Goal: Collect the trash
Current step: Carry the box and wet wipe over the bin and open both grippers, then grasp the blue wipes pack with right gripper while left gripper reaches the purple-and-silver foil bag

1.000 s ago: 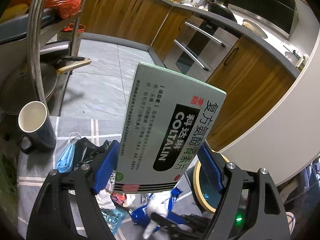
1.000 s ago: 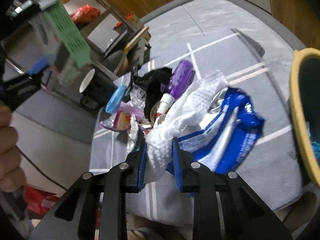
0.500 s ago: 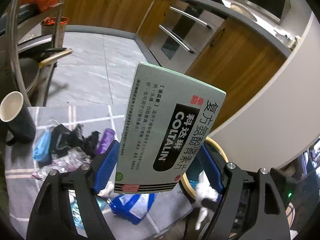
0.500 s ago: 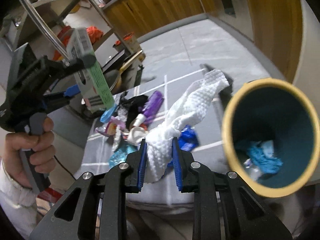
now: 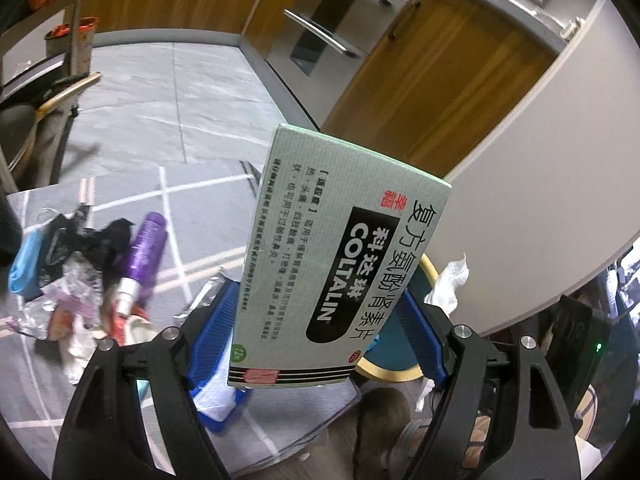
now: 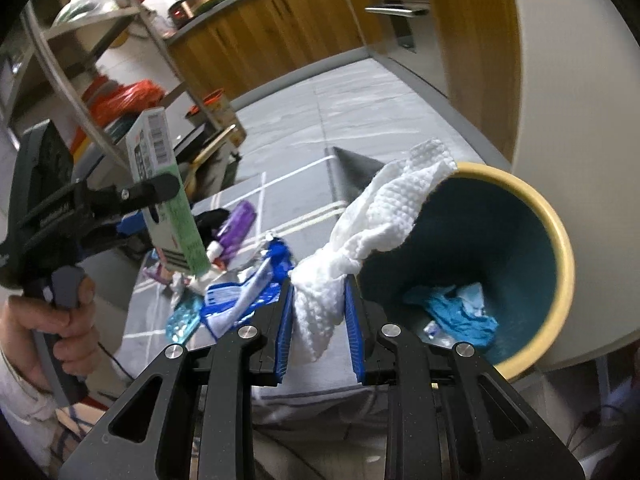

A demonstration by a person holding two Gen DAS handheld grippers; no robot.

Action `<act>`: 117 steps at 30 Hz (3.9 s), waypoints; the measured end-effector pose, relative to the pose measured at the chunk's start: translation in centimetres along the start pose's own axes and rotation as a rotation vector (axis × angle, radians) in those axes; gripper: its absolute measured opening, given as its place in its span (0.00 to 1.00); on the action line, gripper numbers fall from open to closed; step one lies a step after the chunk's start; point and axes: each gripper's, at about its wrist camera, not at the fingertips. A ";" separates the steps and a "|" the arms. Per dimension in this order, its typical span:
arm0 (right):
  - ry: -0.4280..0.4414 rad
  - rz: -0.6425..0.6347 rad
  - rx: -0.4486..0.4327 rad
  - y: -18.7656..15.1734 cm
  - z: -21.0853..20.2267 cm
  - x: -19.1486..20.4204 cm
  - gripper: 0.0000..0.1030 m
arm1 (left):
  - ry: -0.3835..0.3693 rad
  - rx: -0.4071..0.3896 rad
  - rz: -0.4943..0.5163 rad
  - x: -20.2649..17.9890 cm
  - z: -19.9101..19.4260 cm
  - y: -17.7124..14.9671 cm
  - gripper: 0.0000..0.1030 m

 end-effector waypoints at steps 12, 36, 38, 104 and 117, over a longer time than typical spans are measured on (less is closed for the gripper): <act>-0.080 0.051 0.053 -1.1 -0.2 -5.5 0.25 | -0.101 0.131 0.067 -5.7 6.6 -3.0 0.75; -0.149 0.151 0.157 -3.1 2.1 -9.6 0.35 | -0.129 0.302 -0.019 -5.9 13.9 -5.8 0.77; -0.151 0.160 0.158 -3.1 2.1 -9.8 0.38 | -0.136 0.299 -0.030 -5.5 13.8 -5.7 0.78; 0.146 0.447 0.337 -9.3 11.9 5.3 0.64 | 0.403 -0.107 -0.299 18.8 -8.9 -1.2 0.87; 0.161 0.494 0.379 -10.8 14.3 7.2 0.64 | 0.356 -0.105 -0.650 25.3 -7.7 -4.6 0.79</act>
Point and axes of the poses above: each gripper's, at about its wrist camera, not at the fingertips, and z roughly the way its jaws point, x to its left, y to its top, and after that the axes turned 15 degrees about -x, right-handed
